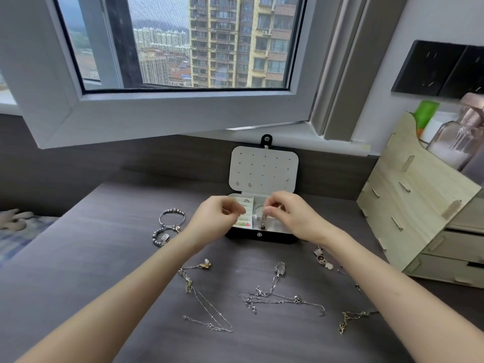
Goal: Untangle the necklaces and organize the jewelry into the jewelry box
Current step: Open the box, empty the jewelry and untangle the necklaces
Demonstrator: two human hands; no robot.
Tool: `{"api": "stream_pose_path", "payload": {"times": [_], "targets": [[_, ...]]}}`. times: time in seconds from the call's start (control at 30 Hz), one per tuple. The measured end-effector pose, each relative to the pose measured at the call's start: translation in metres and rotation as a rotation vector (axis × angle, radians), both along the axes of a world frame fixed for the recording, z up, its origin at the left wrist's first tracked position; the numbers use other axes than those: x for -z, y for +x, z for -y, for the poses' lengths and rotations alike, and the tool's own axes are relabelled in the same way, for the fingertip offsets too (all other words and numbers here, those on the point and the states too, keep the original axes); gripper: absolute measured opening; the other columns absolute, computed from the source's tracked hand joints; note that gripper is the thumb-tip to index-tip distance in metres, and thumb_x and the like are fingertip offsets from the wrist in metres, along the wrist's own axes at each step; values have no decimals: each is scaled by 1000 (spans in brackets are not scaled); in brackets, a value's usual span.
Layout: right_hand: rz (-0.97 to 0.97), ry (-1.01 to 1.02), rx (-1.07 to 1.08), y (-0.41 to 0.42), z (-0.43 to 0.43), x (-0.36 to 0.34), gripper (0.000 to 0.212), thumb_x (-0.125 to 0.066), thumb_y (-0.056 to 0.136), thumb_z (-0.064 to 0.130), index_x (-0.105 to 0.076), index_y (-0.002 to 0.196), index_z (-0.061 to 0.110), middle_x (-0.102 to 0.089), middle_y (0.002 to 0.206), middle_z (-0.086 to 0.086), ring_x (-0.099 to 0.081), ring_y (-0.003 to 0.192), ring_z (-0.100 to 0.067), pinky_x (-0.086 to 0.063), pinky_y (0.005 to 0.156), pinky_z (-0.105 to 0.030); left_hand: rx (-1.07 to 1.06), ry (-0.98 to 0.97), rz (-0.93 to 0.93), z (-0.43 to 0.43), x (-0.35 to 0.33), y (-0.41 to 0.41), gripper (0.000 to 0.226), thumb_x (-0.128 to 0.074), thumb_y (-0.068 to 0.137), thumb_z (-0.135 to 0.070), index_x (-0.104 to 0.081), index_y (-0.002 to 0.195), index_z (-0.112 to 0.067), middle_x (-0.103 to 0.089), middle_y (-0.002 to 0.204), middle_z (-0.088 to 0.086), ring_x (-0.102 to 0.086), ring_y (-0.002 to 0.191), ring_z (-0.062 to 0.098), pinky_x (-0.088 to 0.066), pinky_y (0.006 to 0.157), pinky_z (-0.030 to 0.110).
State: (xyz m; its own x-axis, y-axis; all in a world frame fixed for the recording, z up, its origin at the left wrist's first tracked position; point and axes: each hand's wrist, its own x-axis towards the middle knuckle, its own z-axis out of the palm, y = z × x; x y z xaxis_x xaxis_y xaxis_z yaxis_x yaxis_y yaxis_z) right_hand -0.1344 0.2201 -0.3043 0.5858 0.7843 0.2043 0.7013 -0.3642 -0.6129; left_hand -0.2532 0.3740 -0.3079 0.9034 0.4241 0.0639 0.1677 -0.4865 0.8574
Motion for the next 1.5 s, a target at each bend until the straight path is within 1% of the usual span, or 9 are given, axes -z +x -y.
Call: {"api": "stream_pose_path", "payload": {"times": [0.2,0.3,0.4,0.73,0.87,1.0,1.27,1.4,1.5], "targets": [[-202,128,44,-7,0,-12,14,-52,94,10,-57,82,14,-64,76,0,-52,57,-1,-45,60,-17,140,-170,-8,11,1,17,22,-65,80,-3,-66,101,-11,-69,103,5,-65,96,15,-52,90,31],[-246,183,63,-10,-3,-17,16,-51,94,6,-54,80,13,-61,70,1,-51,50,2,-43,55,-15,189,-67,-37,17,3,26,19,-71,76,-19,-69,93,-12,-69,86,-2,-64,83,11,-50,78,29],[-262,221,76,-11,-5,-22,11,-50,95,4,-54,85,8,-59,68,1,-52,47,5,-43,52,-13,196,-36,-34,21,-1,29,9,-70,81,-19,-67,81,-10,-62,69,-4,-53,65,5,-40,64,21],[-291,332,51,-28,8,-41,13,-53,93,3,-57,82,9,-63,66,-2,-54,52,-3,-46,55,-19,330,-430,41,21,-24,6,8,-57,93,-10,-64,96,-8,-72,82,6,-66,84,17,-54,87,30],[-317,346,20,-56,19,-46,12,-54,94,5,-57,83,9,-62,67,-2,-52,55,-9,-46,57,-21,379,-395,11,26,-29,-24,21,-56,94,-15,-61,109,-2,-72,83,7,-66,83,14,-51,82,27],[-389,309,-9,-96,33,-40,11,-55,93,6,-57,83,10,-62,67,-3,-52,53,-7,-45,55,-20,377,-450,11,34,-26,-67,16,-56,93,-8,-60,103,3,-68,79,12,-64,74,19,-53,81,32],[-549,181,-73,-172,36,4,12,-55,92,3,-55,82,9,-61,61,3,-54,51,-5,-42,52,-21,334,-253,-176,35,2,-158,10,-52,96,-15,-60,96,-8,-71,74,10,-62,65,17,-46,68,27],[-476,124,-89,-202,13,26,17,-55,93,8,-51,78,17,-61,62,4,-55,53,-8,-41,52,-18,198,-138,-229,27,11,-187,13,-47,98,-18,-55,92,-9,-69,68,11,-59,57,19,-43,54,21],[-353,78,-85,-216,-9,38,19,-54,93,15,-49,77,23,-65,66,1,-57,56,-9,-51,63,-32,118,-21,-273,14,15,-198,15,-45,99,-23,-52,93,-11,-69,64,9,-60,55,21,-51,60,30]]}}
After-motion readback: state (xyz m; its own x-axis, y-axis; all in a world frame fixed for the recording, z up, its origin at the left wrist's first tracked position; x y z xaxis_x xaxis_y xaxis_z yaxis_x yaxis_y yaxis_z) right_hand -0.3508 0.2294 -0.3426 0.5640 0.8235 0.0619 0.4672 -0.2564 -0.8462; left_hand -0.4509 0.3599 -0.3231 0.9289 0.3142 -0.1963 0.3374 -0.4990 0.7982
